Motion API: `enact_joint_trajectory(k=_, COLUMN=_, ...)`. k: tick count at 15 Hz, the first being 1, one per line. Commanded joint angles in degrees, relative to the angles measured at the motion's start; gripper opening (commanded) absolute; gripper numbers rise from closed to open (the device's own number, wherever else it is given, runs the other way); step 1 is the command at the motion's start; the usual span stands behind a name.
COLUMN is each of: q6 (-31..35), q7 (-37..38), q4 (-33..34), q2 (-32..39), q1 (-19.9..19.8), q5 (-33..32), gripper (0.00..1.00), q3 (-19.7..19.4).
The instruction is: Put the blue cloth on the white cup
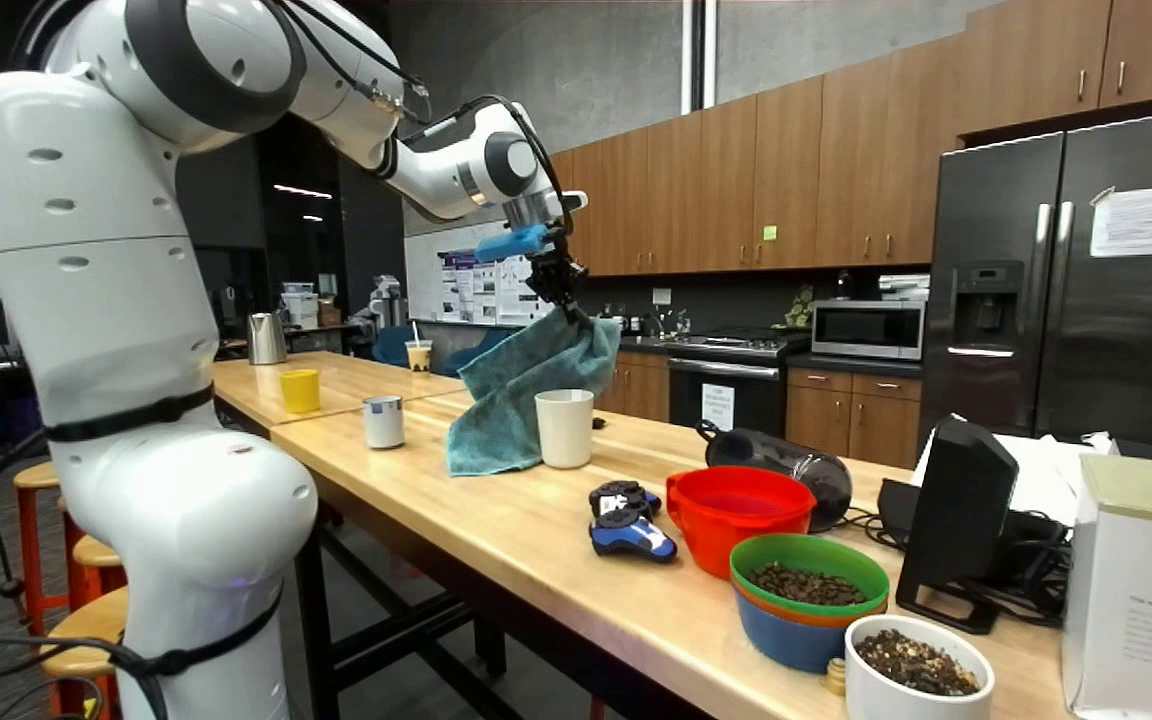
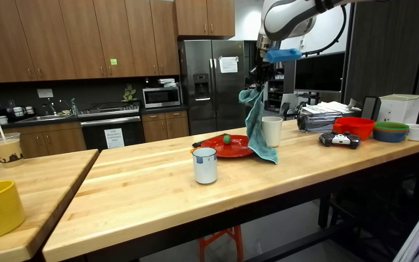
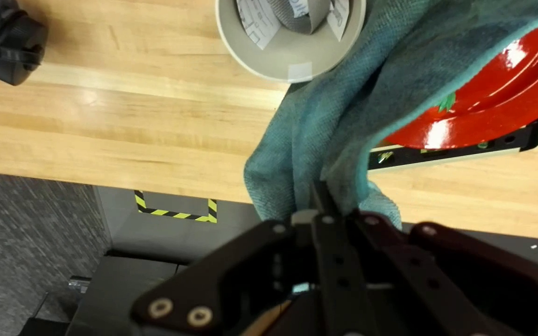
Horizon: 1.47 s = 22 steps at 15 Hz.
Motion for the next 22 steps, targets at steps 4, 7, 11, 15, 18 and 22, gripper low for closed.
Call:
enact_joint_trajectory(k=4, q6=1.21, q7=2.5, q4=3.25, q2=-0.27, q1=-2.07, q5=-2.36, gripper=0.01, q3=-1.8)
enact_joint_trajectory(k=7, q6=0.82, q7=1.96, q4=2.54, q2=-2.51, q1=-2.01, q5=-1.89, gripper=0.01, q3=-1.88)
enact_joint_trajectory(k=11, q6=-0.46, q7=0.73, q4=1.04, q2=-7.5, q1=-1.66, q5=-0.01, gripper=0.01, q3=-1.78)
enact_joint_trajectory(k=15, q6=-5.44, q7=-1.71, q4=-0.04, q2=-13.03, q1=-1.1, q5=4.23, gripper=0.01, q3=-2.25)
enact_joint_trajectory(k=18, q6=-9.16, q7=-1.72, q4=-1.32, q2=-16.07, q1=-1.61, q5=4.63, gripper=0.01, q3=-2.22)
enact_joint_trajectory(k=22, q6=-10.88, q7=-0.91, q4=-3.82, q2=-18.75, q1=-3.01, q5=3.26, gripper=0.01, q3=-2.59)
